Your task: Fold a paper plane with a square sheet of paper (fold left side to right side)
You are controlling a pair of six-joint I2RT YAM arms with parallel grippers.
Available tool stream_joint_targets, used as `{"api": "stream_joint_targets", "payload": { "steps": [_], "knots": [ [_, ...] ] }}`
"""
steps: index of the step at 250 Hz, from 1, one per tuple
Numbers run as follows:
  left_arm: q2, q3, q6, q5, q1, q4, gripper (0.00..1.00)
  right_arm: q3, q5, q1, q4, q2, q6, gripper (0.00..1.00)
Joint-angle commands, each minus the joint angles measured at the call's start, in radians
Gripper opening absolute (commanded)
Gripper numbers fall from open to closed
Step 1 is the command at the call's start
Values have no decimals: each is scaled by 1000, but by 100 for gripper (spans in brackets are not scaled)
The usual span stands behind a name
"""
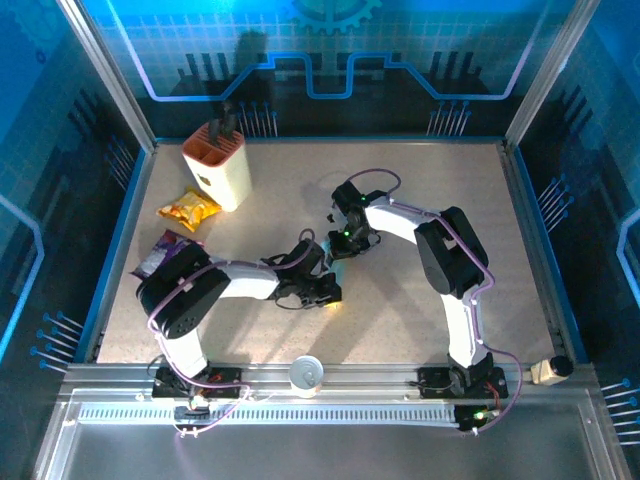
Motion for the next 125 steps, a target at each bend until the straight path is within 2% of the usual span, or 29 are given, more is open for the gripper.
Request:
{"api": "stream_joint_targets", "payload": {
  "steps": [1, 39, 80, 111, 125],
  "knots": [
    [-10, -83, -29, 0, -37, -113, 0, -71, 217, -1, -80, 147, -16, 0],
    [-59, -126, -61, 7, -42, -63, 0, -69, 207, -1, -74, 142, -17, 0],
    [-147, -118, -49, 19, -29, -56, 0, -64, 125, -3, -26, 91, -25, 0],
    [-234, -118, -32, 17, 18, -47, 3, -47, 72, -3, 3, 5, -37, 15],
    [-269, -115, -9, 2, 44, -68, 8, -35, 53, -3, 11, -37, -41, 23]
  ]
}}
